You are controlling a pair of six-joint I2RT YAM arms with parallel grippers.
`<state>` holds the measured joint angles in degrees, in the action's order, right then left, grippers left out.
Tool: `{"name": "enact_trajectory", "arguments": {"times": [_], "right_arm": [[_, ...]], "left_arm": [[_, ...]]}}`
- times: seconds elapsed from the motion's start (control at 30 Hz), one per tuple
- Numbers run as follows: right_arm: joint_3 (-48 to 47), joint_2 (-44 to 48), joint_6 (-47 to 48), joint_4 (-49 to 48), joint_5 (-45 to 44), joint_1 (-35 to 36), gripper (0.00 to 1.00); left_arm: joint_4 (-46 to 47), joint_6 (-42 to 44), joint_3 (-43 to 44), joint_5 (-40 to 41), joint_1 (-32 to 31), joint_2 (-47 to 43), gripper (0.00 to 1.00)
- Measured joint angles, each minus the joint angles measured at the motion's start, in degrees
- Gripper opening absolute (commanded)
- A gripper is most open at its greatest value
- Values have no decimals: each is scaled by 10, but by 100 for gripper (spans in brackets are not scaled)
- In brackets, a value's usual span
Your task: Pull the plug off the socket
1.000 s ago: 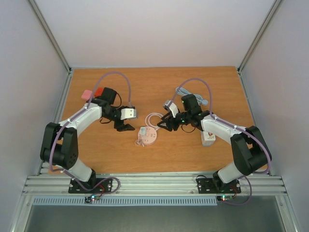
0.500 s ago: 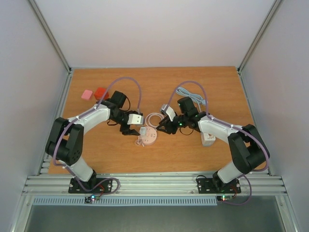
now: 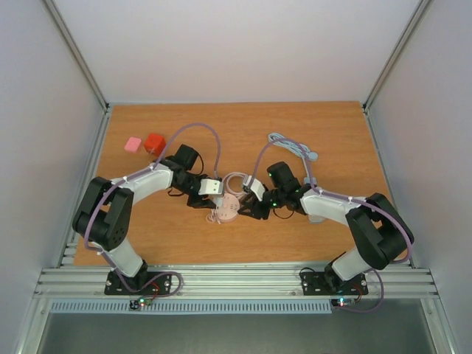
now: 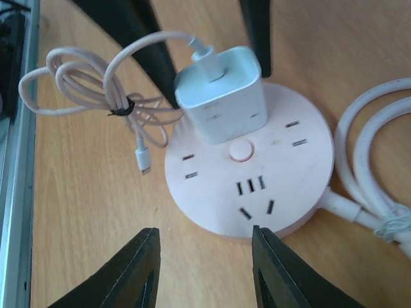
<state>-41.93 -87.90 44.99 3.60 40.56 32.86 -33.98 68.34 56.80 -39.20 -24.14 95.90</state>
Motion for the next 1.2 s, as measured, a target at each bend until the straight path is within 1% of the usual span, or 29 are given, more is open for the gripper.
{"name": "enact_trajectory", "arguments": {"times": [0.17, 0.27, 0.4, 0.57, 0.63, 0.73, 1.2], "right_arm": [[35, 14, 22, -38, -14, 25, 42], [43, 18, 27, -63, -24, 41, 43], [57, 21, 27, -107, -44, 81, 45], [72, 20, 19, -168, -77, 129, 46], [76, 17, 15, -194, -89, 141, 48], [78, 5, 12, -221, -101, 153, 49], [78, -75, 1, -297, -110, 161, 51]], "left_arm": [[13, -4, -12, -3, 0, -6, 35], [12, -2, -21, -3, 0, -15, 33], [1, 13, -44, -2, 5, -39, 31], [-23, 37, -70, 0, 12, -68, 30], [-30, 44, -79, 0, 14, -79, 30], [-35, 48, -91, -1, 16, -92, 30], [-31, 50, -108, -9, 18, -105, 30]]}}
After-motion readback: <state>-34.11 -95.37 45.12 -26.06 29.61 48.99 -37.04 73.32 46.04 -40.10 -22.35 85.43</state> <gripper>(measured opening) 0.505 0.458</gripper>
